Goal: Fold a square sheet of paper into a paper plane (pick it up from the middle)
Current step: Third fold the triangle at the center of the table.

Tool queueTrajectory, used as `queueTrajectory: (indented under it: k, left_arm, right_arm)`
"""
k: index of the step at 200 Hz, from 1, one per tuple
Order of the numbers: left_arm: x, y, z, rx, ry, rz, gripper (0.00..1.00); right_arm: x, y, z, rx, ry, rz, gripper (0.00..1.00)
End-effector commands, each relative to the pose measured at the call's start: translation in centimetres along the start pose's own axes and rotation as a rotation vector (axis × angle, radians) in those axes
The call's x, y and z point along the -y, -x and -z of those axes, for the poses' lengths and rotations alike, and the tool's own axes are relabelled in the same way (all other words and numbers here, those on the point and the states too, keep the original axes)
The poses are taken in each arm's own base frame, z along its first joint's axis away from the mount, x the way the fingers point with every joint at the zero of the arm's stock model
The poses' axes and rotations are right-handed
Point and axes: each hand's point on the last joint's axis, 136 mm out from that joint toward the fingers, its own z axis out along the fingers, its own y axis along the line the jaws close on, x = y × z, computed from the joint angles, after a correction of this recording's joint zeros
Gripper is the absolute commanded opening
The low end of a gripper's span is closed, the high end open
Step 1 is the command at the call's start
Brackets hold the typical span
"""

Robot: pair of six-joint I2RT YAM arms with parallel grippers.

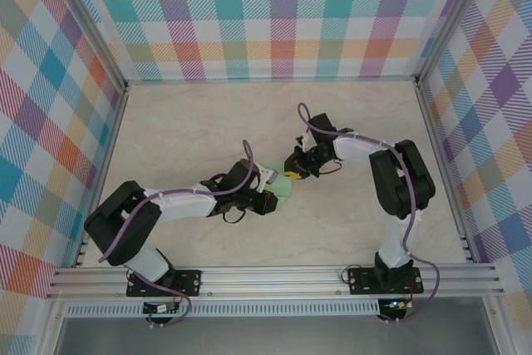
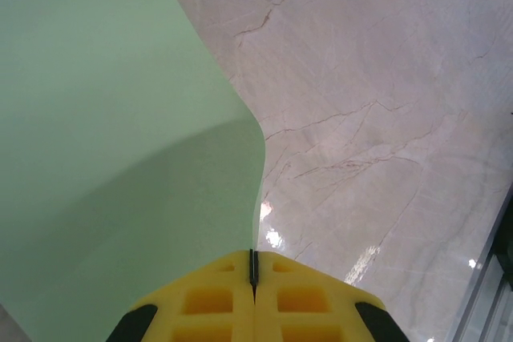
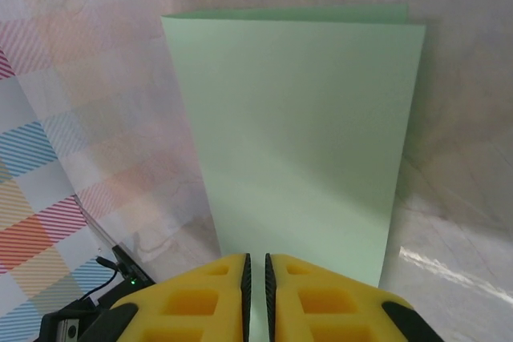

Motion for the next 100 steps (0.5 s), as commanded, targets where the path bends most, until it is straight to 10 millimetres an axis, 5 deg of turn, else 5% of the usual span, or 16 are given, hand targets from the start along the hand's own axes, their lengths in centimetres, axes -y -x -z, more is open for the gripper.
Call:
queueTrajectory:
  k: [1,100]
  left_arm:
    - [0.3,0.8,0.1,0.006,-0.027,0.021,0.00]
    - [-0.7,1.3,-0.4,-0.024,-0.019,0.096,0.03]
  right_arm:
    - [0.3,0.5,-0.7,-0.011,-0.038,0.012,0.15]
    - [3.6,0.6,-2.9,-0.079,-0.163,0.127,0.13]
